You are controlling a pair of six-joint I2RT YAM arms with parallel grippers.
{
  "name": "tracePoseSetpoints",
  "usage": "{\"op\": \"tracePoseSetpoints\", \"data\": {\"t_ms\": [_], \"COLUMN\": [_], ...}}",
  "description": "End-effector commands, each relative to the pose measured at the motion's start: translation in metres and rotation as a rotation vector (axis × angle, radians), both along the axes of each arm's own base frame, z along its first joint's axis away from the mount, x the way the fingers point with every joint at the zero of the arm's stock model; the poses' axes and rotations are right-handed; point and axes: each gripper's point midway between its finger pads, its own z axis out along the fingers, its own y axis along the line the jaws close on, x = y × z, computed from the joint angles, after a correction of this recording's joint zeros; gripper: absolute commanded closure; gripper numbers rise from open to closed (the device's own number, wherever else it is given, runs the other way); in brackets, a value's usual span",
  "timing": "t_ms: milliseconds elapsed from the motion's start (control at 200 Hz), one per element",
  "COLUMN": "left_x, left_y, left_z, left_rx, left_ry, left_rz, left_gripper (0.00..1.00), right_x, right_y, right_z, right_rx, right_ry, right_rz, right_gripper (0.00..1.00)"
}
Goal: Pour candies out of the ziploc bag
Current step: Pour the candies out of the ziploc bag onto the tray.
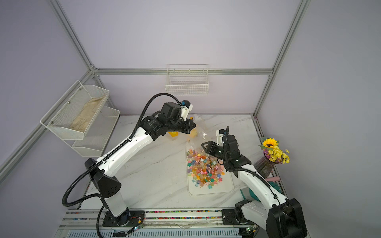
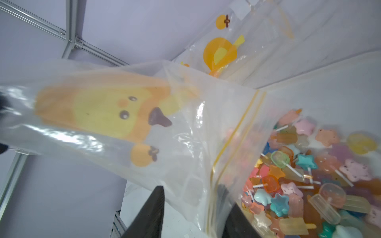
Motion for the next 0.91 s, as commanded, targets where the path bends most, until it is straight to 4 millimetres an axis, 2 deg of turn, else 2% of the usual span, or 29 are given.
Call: {"op": "tracePoseSetpoints", "data": {"t_ms": [0,185,340,420,530,630,700,900], "left_x": [-0.001,0.0,0.002,0.004,0.002,-0.007,-0.015,-0.027], "left_y": [0.003,0.009,0.011,0.012,0.004,-0.009,-0.014,-0.009], "left_z": [0.006,0.003,0.008,0.012,0.013,0.01,0.006,0.0], "left_rx": [0.004,0.027,0.029,0.031,0.023,0.02,0.043,0.187], "left_ry": [-0.061,-0.08,-0.105,-0.12,-0.127,-0.121,-0.133,-0.268], "left_rz": [-0.026,-0.016,-0.011,-0.01,-0.057,-0.16,-0.238,-0.352], "left_gripper": [1.0,1.0,1.0,1.0,1.0,1.0,1.0,1.0], "right_x": [-0.001,-0.004,-0.008,-0.011,-0.014,-0.011,-0.005,0.014], "right_y": [-0.015,-0.027,-0.041,-0.05,-0.061,-0.066,-0.067,-0.067], "right_z": [0.002,-0.01,-0.022,-0.031,-0.039,-0.026,-0.009,0.049], "right_rx": [-0.033,-0.055,-0.086,-0.112,-0.131,-0.121,-0.105,-0.067], "right_ry": [0.024,0.065,0.094,0.114,0.126,0.094,0.061,-0.061], "right_rz": [-0.043,-0.08,-0.136,-0.169,-0.221,-0.247,-0.257,-0.282], "right_gripper": [0.49,0.38,0.33,0.28,0.2,0.16,0.14,0.1]}}
